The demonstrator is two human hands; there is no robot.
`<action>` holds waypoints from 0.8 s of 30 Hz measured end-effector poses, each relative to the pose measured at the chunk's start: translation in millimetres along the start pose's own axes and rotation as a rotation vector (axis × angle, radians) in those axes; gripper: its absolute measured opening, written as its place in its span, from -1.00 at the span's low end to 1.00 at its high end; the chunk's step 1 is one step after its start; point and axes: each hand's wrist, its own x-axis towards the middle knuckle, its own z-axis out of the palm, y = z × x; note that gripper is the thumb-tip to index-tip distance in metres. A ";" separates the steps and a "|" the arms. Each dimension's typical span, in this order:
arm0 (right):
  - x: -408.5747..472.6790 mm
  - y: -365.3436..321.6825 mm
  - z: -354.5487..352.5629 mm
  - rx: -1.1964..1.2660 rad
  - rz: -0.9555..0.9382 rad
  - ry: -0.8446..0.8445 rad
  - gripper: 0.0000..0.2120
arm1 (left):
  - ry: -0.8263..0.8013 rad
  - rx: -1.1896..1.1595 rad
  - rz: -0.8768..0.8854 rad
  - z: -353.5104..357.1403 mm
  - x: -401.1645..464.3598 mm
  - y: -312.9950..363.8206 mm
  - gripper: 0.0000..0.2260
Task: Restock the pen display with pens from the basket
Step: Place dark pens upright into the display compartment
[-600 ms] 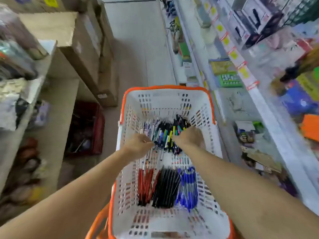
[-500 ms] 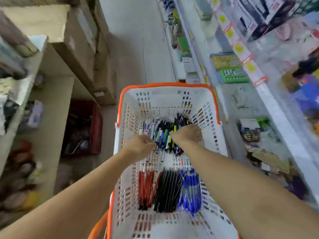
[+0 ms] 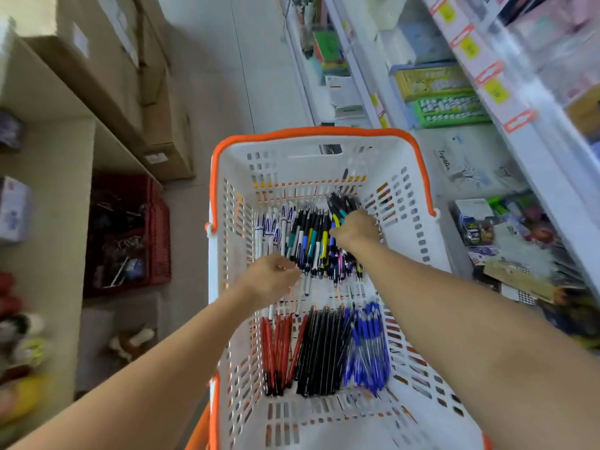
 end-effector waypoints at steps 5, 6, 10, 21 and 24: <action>-0.5 -2.6 -19.3 -0.048 0.003 -0.006 -0.73 | 0.007 -0.079 0.018 4.9 -8.5 -2.1 -0.77; -1.0 -2.4 -20.2 -0.052 0.006 -0.003 -0.74 | 0.013 -0.088 0.028 5.3 -10.3 -1.8 -0.76; -6.8 1.6 -27.9 -0.051 -0.015 -0.003 -0.71 | 0.045 -0.119 0.046 4.4 -14.8 0.3 -0.77; -178.7 58.1 -7.7 0.741 -0.087 -0.235 -0.71 | 0.208 -0.623 0.035 40.3 -51.9 -4.1 -0.73; -217.9 71.7 27.2 0.829 -0.002 -0.293 -0.67 | 0.309 -0.618 -0.084 63.9 -64.3 -26.3 -0.67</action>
